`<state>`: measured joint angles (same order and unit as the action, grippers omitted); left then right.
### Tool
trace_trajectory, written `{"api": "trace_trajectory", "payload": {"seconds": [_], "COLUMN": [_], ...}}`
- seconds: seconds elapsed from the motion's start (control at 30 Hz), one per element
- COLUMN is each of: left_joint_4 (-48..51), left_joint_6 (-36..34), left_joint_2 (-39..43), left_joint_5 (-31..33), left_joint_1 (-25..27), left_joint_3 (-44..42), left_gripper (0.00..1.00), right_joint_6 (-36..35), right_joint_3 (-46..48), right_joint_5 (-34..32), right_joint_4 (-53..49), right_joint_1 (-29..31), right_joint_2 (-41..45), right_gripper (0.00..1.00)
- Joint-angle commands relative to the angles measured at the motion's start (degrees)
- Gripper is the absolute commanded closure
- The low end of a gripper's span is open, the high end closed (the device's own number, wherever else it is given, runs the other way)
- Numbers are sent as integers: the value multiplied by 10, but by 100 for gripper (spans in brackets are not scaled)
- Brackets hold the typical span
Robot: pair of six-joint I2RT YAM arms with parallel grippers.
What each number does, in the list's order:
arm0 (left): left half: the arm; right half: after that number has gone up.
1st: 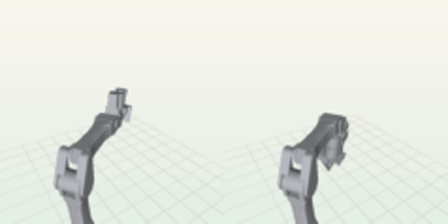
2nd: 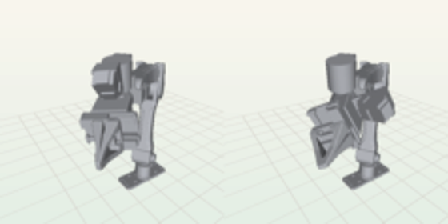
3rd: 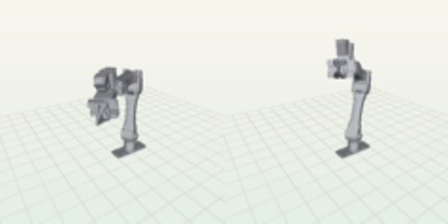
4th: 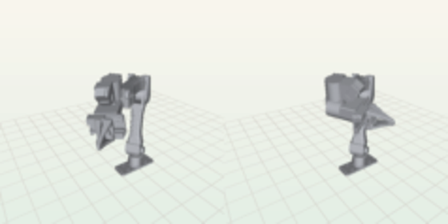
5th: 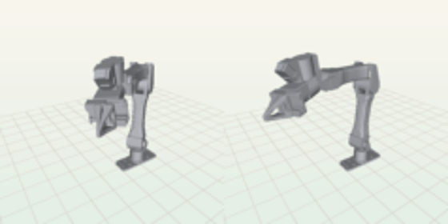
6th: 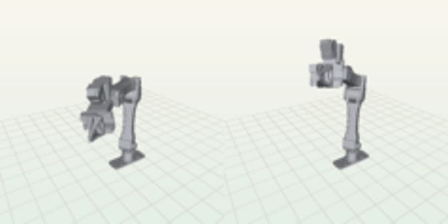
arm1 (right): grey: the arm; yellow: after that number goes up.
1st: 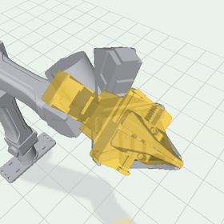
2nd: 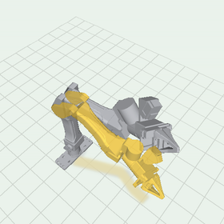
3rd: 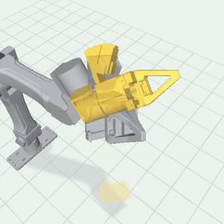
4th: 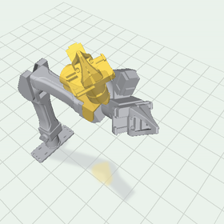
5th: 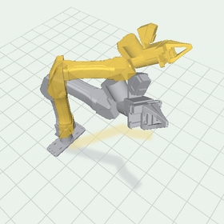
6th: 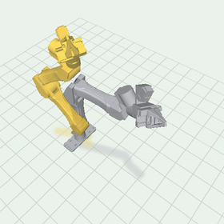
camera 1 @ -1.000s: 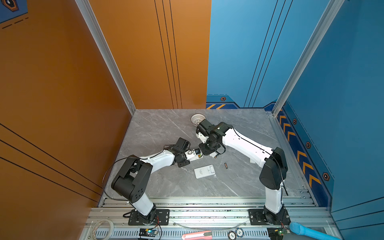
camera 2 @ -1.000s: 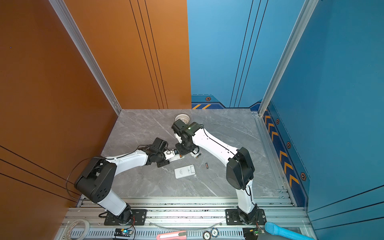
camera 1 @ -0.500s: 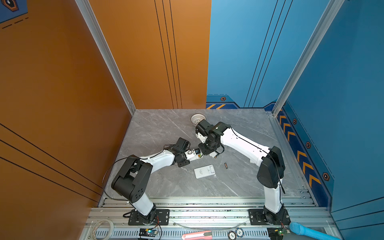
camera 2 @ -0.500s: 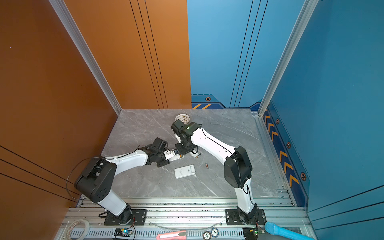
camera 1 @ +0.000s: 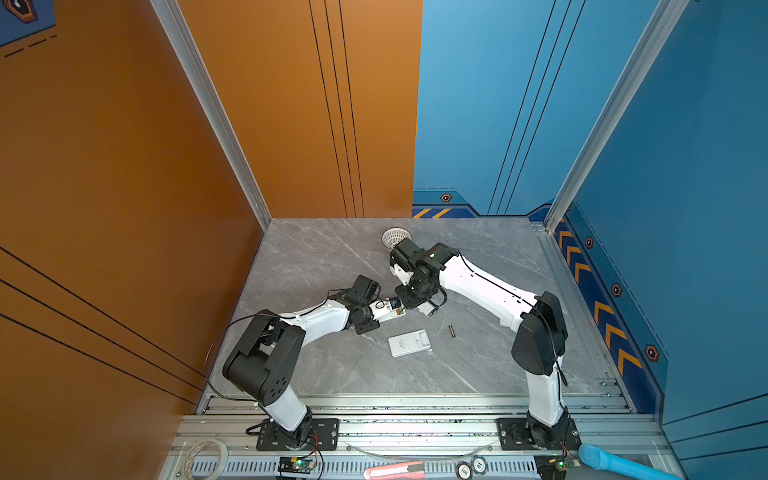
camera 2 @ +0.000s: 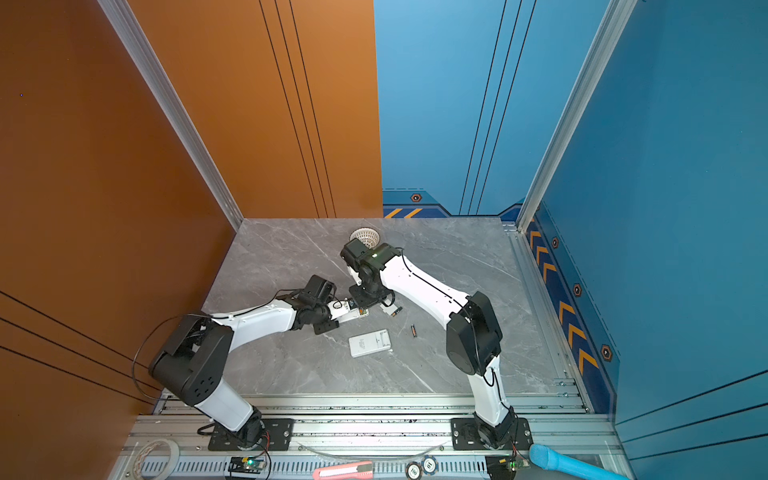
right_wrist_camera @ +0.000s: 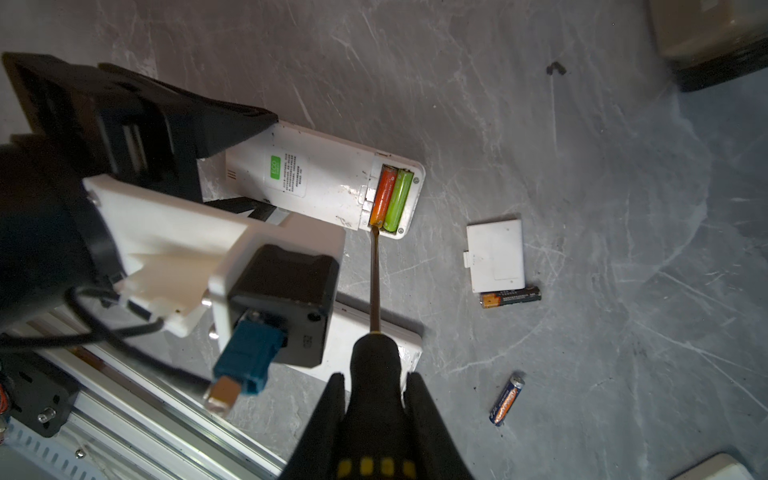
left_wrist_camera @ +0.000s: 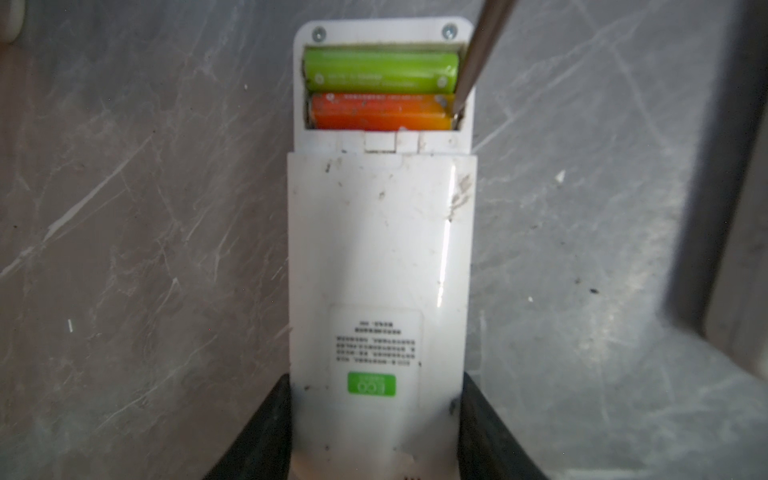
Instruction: Unload the batteries from the remote control
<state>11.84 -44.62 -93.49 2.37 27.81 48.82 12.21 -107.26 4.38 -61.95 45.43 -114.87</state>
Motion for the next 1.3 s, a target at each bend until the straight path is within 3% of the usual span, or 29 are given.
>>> {"api": "trace_trajectory", "payload": {"seconds": [0.0,0.27,0.53,0.8,1.03,1.27], "left_joint_4": [35,38,55,69,88,104], "left_joint_6": [-11,-15,-16,-21,-28,-36], "left_joint_2": [-21,-19,-15,-11,-6,2], "left_joint_5": [12,10,-10,-41,-83,-138], "left_joint_1": [-2,-4,-4,-6,-9,-11], "left_joint_3": [-11,-7,-1,4,12,8], "left_gripper": [100,100,100,100,100,100], "right_joint_6": [-4,-12,-32,13,33,77], "right_joint_3": [-8,-2,18,141,175,286], "right_joint_5": [1,-13,-117,-182,-165,-191], "right_joint_4": [5,5,14,147,222,349], "right_joint_1": [0,2,41,79,98,111], "right_joint_2": [-12,-17,-16,26,22,75], "right_gripper": [100,100,100,100,100,100]}}
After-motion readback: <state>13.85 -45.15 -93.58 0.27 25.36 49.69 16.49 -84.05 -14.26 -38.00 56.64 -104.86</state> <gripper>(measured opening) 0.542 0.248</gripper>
